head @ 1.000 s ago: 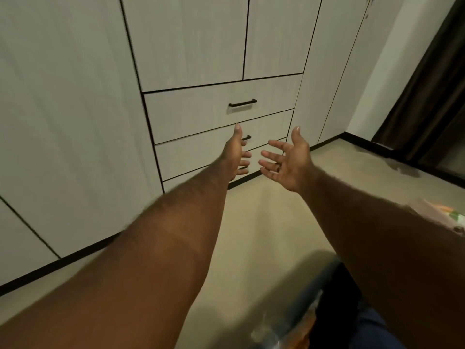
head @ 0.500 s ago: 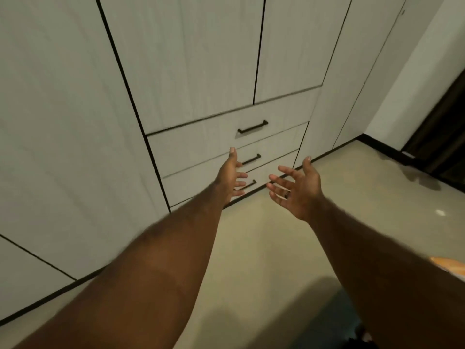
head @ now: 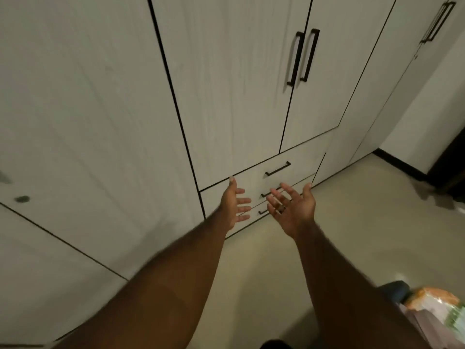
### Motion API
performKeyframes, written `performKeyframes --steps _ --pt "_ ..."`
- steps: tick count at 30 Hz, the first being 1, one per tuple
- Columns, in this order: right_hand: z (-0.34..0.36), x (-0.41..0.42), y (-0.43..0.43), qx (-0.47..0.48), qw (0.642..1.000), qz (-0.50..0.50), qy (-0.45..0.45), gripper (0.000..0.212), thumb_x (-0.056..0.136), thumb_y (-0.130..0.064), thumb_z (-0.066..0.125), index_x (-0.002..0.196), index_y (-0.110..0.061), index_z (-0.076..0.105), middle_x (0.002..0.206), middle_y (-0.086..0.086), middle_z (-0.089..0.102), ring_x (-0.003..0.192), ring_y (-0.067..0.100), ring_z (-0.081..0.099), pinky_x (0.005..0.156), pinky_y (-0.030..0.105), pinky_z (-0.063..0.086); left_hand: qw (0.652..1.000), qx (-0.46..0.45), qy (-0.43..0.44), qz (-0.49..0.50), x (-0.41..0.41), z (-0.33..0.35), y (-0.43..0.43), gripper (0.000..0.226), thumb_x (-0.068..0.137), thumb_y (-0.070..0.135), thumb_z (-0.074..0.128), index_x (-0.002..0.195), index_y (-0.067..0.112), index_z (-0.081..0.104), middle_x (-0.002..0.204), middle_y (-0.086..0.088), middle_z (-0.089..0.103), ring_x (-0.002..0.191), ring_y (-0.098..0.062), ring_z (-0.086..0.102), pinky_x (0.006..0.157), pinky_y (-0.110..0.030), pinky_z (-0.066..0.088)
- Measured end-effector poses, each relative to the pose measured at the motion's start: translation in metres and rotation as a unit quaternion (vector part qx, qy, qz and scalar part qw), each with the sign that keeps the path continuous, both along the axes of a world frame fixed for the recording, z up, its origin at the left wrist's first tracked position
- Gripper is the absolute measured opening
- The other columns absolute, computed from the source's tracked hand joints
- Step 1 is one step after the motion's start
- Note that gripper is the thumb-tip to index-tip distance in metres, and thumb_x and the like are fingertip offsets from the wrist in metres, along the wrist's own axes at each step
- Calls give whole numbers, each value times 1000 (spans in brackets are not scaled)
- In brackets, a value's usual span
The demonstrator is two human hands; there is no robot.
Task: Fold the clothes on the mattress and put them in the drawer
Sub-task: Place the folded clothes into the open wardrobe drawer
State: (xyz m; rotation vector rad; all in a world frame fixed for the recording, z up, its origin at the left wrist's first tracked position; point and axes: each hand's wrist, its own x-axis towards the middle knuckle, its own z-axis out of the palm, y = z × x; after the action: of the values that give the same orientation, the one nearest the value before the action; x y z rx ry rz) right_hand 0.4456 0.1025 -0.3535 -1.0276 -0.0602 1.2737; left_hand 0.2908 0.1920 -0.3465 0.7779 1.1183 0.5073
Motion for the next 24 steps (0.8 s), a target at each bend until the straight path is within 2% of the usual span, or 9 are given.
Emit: performKeyframes --steps 5,11,13,15,16,17,19,21,24 --pt "27 -12 9 5 999 -40 -12 80 96 -78 26 134 -17 62 129 15 68 120 36 64 103 48 50 1000 1 9 -15 -21 29 11 82 96 75 28 140 11 51 137 -20 58 121 -41 58 104 -57 47" --pt "27 -6 25 -12 998 -54 -27 80 96 -78 27 133 -16 63 130 15 67 119 36 65 100 46 52 999 -1 9 -35 -17 23 27 81 98 72 27 144 10 48 142 -21 55 126 -42 55 106 -58 45" --pt "19 0 31 -19 998 -53 -33 80 95 -78 29 132 -16 63 130 15 68 119 36 65 98 46 53 998 11 30 -58 -8 12 33 80 99 72 28 146 10 46 144 -19 53 127 -41 54 105 -56 46" --pt "9 7 40 -23 998 -53 -34 79 95 -78 30 131 -16 64 129 15 68 119 36 65 98 46 53 990 45 90 -94 4 -3 40 77 99 69 31 147 10 45 145 -18 52 127 -40 54 98 -51 50" --pt "2 12 46 -27 998 -50 -35 79 95 -78 30 131 -16 64 129 16 68 119 36 65 99 46 53 977 83 150 -125 10 -12 45 75 99 67 36 145 9 46 144 -19 52 126 -40 55 94 -48 52" --pt "-5 15 51 -32 998 -47 -38 79 95 -78 31 130 -16 65 128 15 69 118 36 65 100 47 52 948 138 228 -171 16 -22 50 71 99 64 43 144 9 47 143 -19 53 125 -39 55 93 -46 53" --pt "-19 23 65 -44 997 -39 -43 78 95 -78 32 128 -16 66 125 15 70 118 36 65 103 48 51 859 251 351 -276 27 -43 61 65 98 53 56 143 9 46 144 -18 52 128 -37 53 100 -44 51" --pt "-36 39 84 -62 997 -16 -51 77 96 -77 32 127 -15 66 123 15 71 117 36 65 102 48 51 798 300 393 -346 46 -63 78 64 96 47 62 145 10 44 146 -17 49 132 -36 51 105 -43 48" --pt "-60 72 120 -93 990 49 -96 76 98 -74 28 129 -14 63 122 14 70 115 33 64 93 45 53 783 302 408 -361 81 -86 105 66 96 47 62 147 11 42 149 -17 46 134 -35 50 106 -44 48"
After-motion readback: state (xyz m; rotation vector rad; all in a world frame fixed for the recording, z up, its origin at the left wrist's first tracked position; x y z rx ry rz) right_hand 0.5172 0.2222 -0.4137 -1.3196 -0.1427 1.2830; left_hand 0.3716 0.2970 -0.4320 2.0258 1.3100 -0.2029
